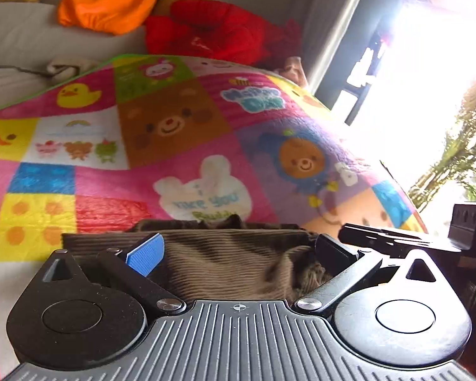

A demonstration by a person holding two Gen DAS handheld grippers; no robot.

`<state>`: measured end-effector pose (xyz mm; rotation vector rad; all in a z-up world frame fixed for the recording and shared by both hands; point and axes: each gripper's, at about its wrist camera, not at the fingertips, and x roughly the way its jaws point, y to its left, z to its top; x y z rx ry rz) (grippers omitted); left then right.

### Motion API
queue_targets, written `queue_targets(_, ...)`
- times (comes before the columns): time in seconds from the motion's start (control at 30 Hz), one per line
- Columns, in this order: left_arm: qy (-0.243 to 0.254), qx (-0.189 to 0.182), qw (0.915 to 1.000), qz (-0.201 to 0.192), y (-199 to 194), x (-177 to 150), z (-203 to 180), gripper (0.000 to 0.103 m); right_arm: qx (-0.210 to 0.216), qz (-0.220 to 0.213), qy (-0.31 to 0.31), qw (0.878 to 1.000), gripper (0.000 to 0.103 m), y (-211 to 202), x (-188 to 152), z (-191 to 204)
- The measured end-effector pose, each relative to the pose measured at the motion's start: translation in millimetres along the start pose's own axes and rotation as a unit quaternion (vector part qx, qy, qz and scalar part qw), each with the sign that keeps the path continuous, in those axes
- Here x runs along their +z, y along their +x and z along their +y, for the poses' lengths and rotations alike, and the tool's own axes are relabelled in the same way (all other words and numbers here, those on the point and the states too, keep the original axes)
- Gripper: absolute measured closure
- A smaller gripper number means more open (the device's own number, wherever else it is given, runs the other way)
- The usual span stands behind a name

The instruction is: Fold clothes

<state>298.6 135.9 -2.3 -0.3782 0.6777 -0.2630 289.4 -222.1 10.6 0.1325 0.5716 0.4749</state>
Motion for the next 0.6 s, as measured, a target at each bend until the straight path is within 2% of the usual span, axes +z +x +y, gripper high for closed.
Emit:
queue_targets(0.03, -0.002, 0.002, 1.0000, 0.002, 0.7, 0.1, 0.4, 0.000, 0.008, 0.010, 0.004, 1.000, 0.063, 5.8, 0.6, 1.4)
queue_targets(0.13, -0.007, 0.009, 0.9999, 0.009, 2.8, 0.4, 1.7, 0.000, -0.012, 0.065, 0.010, 0.998, 0.063, 38.2, -9.3, -3.8)
queue_targets(0.2, -0.011, 0.013, 0.9998, 0.014, 4.2, 0.6, 2.5, 0.000, -0.019, 0.084, 0.012, 0.996, 0.067, 53.2, -21.2, -10.0)
queue_targets(0.3, -0.017, 0.020, 0.9994, 0.021, 6.2, 1.0, 3.8, 0.000, -0.020, 0.073, -0.017, 0.997, 0.066, 42.3, -14.3, -1.6)
queue_targets(0.37, -0.028, 0.029, 0.9989, 0.025, 5.2, 3.2, 8.0, 0.000, -0.022, 0.048, -0.032, 0.998, 0.059, 29.4, -2.9, 0.5)
queue_targets(0.43, -0.057, 0.047, 0.9969, 0.027, -1.2, 10.0, 19.3, 0.000, -0.050, 0.031, -0.043, 0.997, 0.058, 24.1, 10.3, -3.5)
queue_targets(0.6, -0.090, 0.046, 0.9928, 0.064, 21.7, 6.5, 34.7, 0.000, -0.094, 0.053, -0.031, 0.994, 0.058, 59.8, 20.0, -30.0)
